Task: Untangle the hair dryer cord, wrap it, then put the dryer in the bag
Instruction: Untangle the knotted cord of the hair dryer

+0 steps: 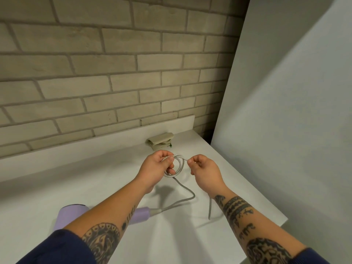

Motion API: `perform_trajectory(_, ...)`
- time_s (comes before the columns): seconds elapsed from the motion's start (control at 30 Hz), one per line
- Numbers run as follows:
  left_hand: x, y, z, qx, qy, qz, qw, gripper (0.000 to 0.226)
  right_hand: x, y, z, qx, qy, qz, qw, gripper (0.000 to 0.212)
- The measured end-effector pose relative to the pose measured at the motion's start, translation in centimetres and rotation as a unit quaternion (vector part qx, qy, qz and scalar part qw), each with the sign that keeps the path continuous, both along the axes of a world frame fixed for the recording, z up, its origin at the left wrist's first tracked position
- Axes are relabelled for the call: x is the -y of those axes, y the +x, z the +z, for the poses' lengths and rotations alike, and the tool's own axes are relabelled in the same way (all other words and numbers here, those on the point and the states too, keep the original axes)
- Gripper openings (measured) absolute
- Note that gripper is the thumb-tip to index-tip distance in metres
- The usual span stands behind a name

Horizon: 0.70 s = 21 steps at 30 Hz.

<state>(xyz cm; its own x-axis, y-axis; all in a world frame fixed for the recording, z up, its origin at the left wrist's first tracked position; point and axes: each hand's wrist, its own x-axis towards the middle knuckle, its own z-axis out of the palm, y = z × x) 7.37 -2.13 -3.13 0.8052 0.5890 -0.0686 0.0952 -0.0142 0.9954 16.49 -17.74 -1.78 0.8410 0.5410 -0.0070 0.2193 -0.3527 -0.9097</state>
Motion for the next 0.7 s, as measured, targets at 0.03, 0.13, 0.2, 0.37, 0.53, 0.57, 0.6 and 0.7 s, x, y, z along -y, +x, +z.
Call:
perform_trajectory(0.03, 0.2, 0.1, 0.1, -0.003, 0.006, -0.008, 1.000, 0.007, -0.1, 0.1, 0.1, 0.008, -0.003, 0.010, 1.000, 0.016)
perform_trajectory(0.13, 0.6, 0.2, 0.5, -0.006, 0.012, -0.015, 1.000, 0.008, -0.4, 0.6, 0.3, 0.029, -0.012, 0.027, 0.999, 0.014)
perform_trajectory(0.2, 0.5, 0.4, 0.6, -0.011, 0.018, -0.009, 1.000, 0.009, -0.5, 1.0, 0.3, 0.037, -0.011, 0.026, 0.999, 0.012)
perform_trajectory(0.37, 0.2, 0.6, 0.8, -0.011, 0.016, -0.004, 1.000, 0.011, -0.8, 1.8, 0.5, 0.078, -0.014, 0.045, 0.996, 0.023)
perform_trajectory(0.53, 0.4, 1.0, 1.1, 0.000, 0.006, -0.003, 1.000, 0.005, -1.6, 2.2, 1.1, 0.100, -0.008, 0.091, 0.991, 0.006)
perform_trajectory(0.57, 0.4, 1.1, 1.2, 0.004, 0.001, -0.001, 1.000, 0.004, -1.7, 2.3, 1.1, 0.098, -0.004, 0.082, 0.992, 0.008)
perform_trajectory(0.6, 0.5, 1.1, 1.2, 0.008, -0.005, -0.001, 1.000, 0.004, -1.8, 2.4, 1.1, 0.093, 0.002, 0.074, 0.993, 0.009)
perform_trajectory(0.7, 0.3, 1.5, 1.3, 0.011, -0.010, 0.010, 1.000, 0.006, -2.1, 2.6, 1.0, 0.073, 0.022, 0.057, 0.995, 0.009)
